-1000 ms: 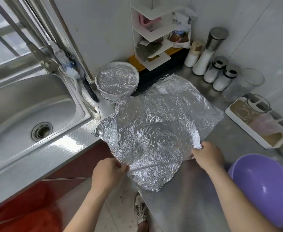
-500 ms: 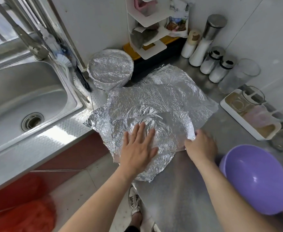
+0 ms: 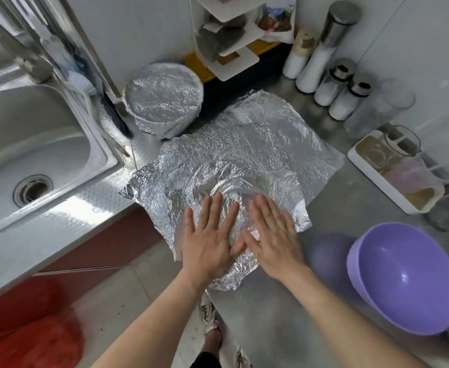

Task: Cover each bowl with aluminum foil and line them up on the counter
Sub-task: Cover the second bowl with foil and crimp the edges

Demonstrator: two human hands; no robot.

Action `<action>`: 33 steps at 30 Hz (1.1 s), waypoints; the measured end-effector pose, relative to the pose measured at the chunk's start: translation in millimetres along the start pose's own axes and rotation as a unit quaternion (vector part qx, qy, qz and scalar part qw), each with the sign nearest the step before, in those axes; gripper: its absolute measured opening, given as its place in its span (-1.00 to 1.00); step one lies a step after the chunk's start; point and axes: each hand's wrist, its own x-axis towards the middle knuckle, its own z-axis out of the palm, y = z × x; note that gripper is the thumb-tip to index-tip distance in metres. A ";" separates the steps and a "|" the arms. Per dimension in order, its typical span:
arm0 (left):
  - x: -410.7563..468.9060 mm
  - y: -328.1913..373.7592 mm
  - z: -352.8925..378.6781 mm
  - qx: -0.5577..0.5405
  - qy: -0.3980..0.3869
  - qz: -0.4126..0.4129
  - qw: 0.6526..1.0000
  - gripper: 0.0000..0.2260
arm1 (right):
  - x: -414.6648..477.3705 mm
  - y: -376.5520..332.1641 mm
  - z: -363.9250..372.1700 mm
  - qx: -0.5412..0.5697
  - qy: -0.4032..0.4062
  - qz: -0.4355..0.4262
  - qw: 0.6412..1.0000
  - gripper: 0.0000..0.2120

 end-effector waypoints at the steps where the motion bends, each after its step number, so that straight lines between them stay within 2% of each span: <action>1: -1.0 1.0 0.1 0.000 0.004 -0.003 1.000 -0.37 | -2.7 5.5 -0.8 -0.006 0.005 0.018 1.000 -0.32; 5: 0.6 1.2 0.1 -0.006 0.005 -0.005 1.000 -0.36 | -6.7 24.8 -5.8 -0.019 -0.003 0.076 0.997 -0.30; 15: -12.2 -8.8 1.5 0.005 0.021 0.017 1.000 -0.35 | -7.5 15.3 -15.6 -0.020 -0.015 0.090 0.996 -0.22; 17: -12.2 -9.0 2.0 0.007 0.020 0.016 1.000 -0.35 | -9.0 3.0 -12.9 -0.026 0.005 0.078 0.997 -0.24; 22: -11.2 -10.3 -0.2 0.007 0.008 0.022 1.000 -0.36 | -8.9 -1.9 -0.6 -0.021 -0.028 0.068 0.997 -0.27; 27: -17.7 -16.7 -4.1 -0.003 0.015 -0.011 1.000 -0.38 | -17.5 1.8 -10.2 0.001 -0.035 0.123 0.992 -0.29; 33: -19.9 -19.4 -11.0 -0.020 -0.011 0.007 1.000 -0.40 | -25.7 14.8 -16.8 0.005 -0.071 0.178 0.981 -0.25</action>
